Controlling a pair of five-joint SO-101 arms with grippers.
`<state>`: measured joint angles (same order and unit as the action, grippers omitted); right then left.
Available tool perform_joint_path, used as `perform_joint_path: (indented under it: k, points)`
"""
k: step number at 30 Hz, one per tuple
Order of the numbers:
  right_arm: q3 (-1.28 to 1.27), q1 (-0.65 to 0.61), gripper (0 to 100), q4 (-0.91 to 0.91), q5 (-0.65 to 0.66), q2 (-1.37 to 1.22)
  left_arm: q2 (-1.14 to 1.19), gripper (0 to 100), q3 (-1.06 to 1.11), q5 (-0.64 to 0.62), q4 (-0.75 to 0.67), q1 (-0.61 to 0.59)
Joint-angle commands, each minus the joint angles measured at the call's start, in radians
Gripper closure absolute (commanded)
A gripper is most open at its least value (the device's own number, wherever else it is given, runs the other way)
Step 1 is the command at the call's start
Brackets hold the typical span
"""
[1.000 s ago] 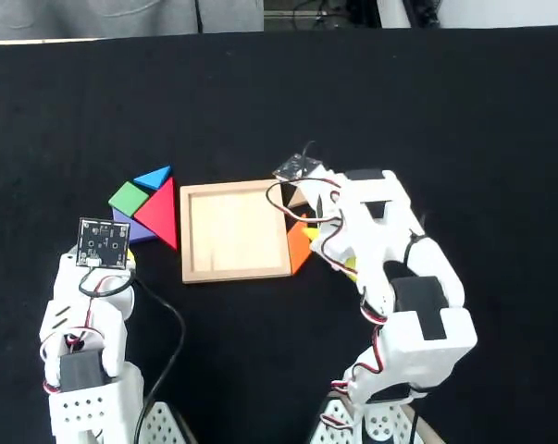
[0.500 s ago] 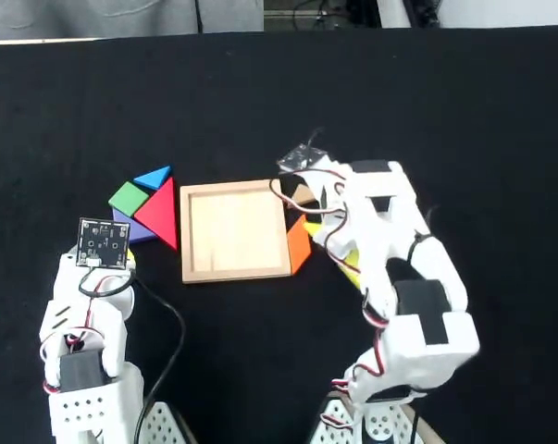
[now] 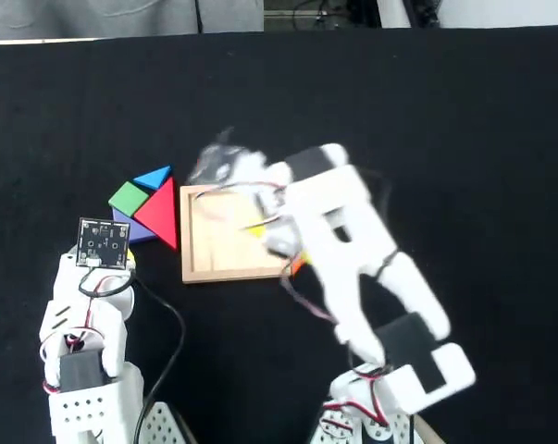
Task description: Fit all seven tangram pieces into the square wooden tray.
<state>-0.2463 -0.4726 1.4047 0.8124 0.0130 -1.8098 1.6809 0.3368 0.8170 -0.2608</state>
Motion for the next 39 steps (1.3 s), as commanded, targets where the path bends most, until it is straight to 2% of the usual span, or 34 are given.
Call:
perform_joint_path:
  k: [1, 6, 15, 18, 23, 31, 33, 34, 37, 39]
  points:
    - [0.067, -0.143, 80.0, -0.029, 0.089, -0.048, -0.008, 92, 0.019, 0.002, 0.005, -0.005]
    - [0.067, -0.175, 80.0, -0.120, 0.153, -0.154, -0.012, 92, 0.019, -0.005, -0.005, -0.084]
    - [0.067, -0.186, 79.6, -0.244, 0.187, -0.232, -0.011, 92, 0.019, -0.006, -0.028, -0.091]
    - [0.067, -0.192, 76.6, -0.244, 0.187, -0.232, -0.011, 92, 0.019, -0.006, -0.028, -0.091]
    - [0.067, -0.193, 62.2, -0.235, 0.193, -0.232, -0.011, 92, 0.019, -0.006, -0.028, -0.091]
    - [0.165, -0.183, 62.1, -0.123, 0.212, -0.226, -0.011, 92, 0.019, -0.006, -0.028, -0.090]
    - [0.243, -0.135, 66.9, -0.109, 0.209, -0.232, -0.011, 92, 0.019, -0.006, -0.028, -0.090]
    - [0.277, -0.115, 72.9, -0.118, 0.192, -0.236, -0.011, 92, 0.019, -0.006, -0.028, -0.090]
    - [0.318, -0.075, 98.9, -0.233, 0.048, -0.282, -0.011, 92, 0.019, -0.005, -0.028, -0.090]
    - [0.320, -0.063, 93.4, -0.305, -0.040, -0.337, -0.011, 92, 0.019, -0.005, -0.028, -0.090]
